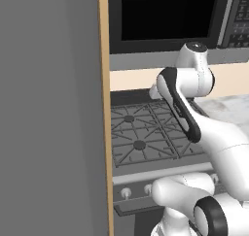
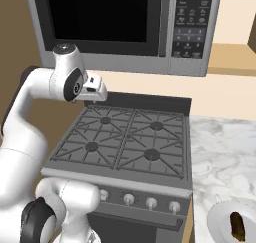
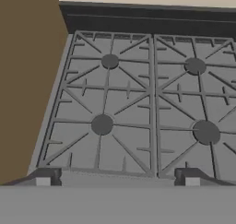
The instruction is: Pick the sweet potato from the counter and place it in the microwave. Then turn on the microwave.
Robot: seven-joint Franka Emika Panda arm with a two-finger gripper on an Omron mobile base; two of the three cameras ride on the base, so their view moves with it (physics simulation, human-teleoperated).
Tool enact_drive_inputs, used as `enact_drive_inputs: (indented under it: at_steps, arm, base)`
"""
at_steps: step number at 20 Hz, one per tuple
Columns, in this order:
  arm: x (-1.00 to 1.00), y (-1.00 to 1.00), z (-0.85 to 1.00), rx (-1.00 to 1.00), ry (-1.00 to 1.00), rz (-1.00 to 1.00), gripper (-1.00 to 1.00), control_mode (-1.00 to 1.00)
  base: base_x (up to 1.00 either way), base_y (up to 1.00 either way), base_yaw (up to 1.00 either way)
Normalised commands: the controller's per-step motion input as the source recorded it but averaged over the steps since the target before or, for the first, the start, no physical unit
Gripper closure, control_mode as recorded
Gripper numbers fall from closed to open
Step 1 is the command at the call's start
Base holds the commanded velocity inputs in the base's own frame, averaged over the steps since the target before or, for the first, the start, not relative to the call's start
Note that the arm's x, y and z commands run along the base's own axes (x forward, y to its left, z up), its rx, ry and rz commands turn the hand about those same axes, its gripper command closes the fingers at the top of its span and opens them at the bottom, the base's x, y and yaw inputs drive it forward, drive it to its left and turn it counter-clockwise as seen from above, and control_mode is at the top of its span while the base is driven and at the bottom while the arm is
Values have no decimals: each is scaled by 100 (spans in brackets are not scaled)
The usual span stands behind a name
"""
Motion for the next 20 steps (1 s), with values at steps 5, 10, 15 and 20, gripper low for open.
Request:
enact_drive_inputs:
  at_steps: [5,10,15,20]
  arm:
    - [0,-14,0,0,-23,0,-100,-100]
    - [0,-18,0,0,-25,0,-100,-100]
    - [0,-24,3,0,-25,0,-100,-100]
    - [-8,-27,6,0,-24,0,-100,-100]
  base:
    - [0,0,0]
    - [0,0,0]
    - [0,0,0]
    - [0,0,0]
